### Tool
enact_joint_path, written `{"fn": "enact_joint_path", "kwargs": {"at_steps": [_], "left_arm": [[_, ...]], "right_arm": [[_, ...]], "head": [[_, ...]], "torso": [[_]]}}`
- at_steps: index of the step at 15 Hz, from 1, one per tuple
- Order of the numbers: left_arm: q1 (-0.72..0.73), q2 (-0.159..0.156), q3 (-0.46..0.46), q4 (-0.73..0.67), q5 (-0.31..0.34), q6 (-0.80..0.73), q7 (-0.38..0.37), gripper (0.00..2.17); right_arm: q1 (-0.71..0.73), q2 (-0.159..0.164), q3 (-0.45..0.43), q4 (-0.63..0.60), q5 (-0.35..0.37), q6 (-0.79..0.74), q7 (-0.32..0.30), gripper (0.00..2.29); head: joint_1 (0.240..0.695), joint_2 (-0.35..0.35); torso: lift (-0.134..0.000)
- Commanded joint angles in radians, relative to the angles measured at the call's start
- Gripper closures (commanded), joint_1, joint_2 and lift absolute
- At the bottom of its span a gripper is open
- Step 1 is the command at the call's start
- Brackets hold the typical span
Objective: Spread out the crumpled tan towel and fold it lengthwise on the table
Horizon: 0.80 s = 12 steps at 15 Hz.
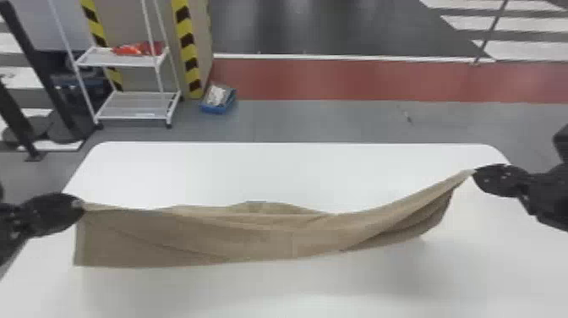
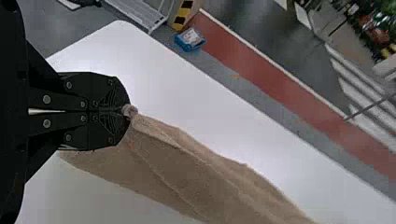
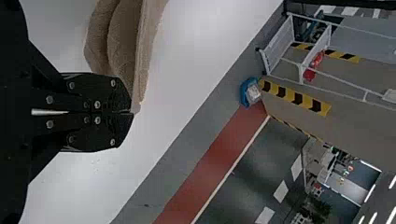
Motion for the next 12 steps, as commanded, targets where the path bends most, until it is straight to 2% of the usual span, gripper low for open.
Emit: {"fn": "enact_joint_path", "kwargs": {"at_steps": [1, 3, 4, 5, 6, 7, 8, 10, 11, 12], "left_arm": [[-0.18, -0.012, -0.088, 0.077, 0.056, 0.197, 0.034, 1.8], [-0.32, -0.018, -0.177, 0.17, 0.059, 0.268, 0.11, 1.8], [-0.399, -0.02, -0.224, 0.235, 0.059, 0.302, 0.156, 1.8], [-0.481, -0.02, -0.264, 0.298, 0.064, 0.344, 0.178, 1.8], [-0.573, -0.02, -0.295, 0.377, 0.099, 0.406, 0.192, 1.83], [-0.656, -0.029, -0.321, 0.459, 0.136, 0.437, 0.227, 2.02], [-0.731, -0.048, -0.353, 0.538, 0.134, 0.433, 0.252, 2.03], [-0.872, -0.06, -0.419, 0.678, 0.139, 0.427, 0.29, 2.02], [-0.955, -0.081, -0.427, 0.759, 0.145, 0.412, 0.304, 2.03], [-1.016, -0.097, -0.428, 0.822, 0.163, 0.387, 0.319, 2.03]], "right_arm": [[-0.137, 0.015, 0.06, 0.076, -0.015, 0.15, -0.004, 1.18], [-0.278, 0.042, 0.082, 0.163, -0.029, 0.224, -0.008, 1.18], [-0.352, 0.044, 0.099, 0.214, -0.027, 0.249, -0.018, 1.18], [-0.418, 0.05, 0.111, 0.26, -0.027, 0.273, -0.027, 1.18], [-0.497, 0.053, 0.131, 0.313, -0.02, 0.322, -0.031, 1.18], [-0.572, 0.053, 0.145, 0.375, -0.018, 0.341, -0.05, 1.18], [-0.645, 0.055, 0.151, 0.442, -0.018, 0.347, -0.064, 1.18], [-0.766, 0.055, 0.162, 0.551, -0.01, 0.344, -0.079, 1.18], [-0.822, 0.055, 0.172, 0.597, -0.004, 0.344, -0.096, 1.18], [-0.862, 0.056, 0.168, 0.625, 0.0, 0.347, -0.104, 1.18]], "head": [[0.695, -0.027], [0.695, -0.026], [0.69, -0.025], [0.663, -0.025], [0.635, -0.028], [0.609, -0.032], [0.584, -0.036], [0.538, -0.045], [0.491, -0.061], [0.469, -0.067]], "torso": [[-0.124], [-0.124], [-0.124], [-0.124], [-0.124], [-0.124], [-0.124], [-0.124], [-0.124], [-0.124]]}}
